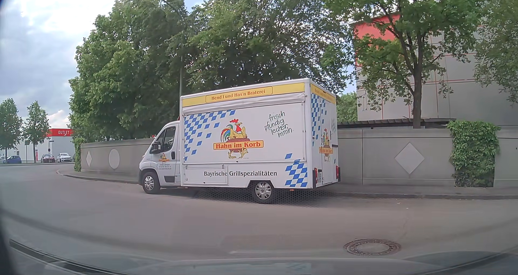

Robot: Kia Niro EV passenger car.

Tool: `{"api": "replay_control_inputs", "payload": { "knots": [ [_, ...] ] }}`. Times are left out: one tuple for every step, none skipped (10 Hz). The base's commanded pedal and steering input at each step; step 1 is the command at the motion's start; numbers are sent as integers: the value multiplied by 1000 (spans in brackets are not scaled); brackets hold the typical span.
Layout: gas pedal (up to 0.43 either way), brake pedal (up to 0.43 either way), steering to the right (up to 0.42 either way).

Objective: Follow the waypoints while adhering to traffic rules and regulations

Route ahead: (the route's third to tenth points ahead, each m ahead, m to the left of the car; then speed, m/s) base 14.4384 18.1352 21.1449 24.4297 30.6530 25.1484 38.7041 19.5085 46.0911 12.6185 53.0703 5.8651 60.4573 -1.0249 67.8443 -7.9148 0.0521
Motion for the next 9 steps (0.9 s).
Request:
{"api": "replay_control_inputs", "payload": {
  "knots": [
    [0, 232, -287],
    [0, 238, -287],
    [0, 262, -286],
    [0, 323, -287],
    [0, 360, -288],
    [0, 354, -288],
    [0, 329, -289],
    [0, 274, -289],
    [0, 177, -289]
  ]
}}
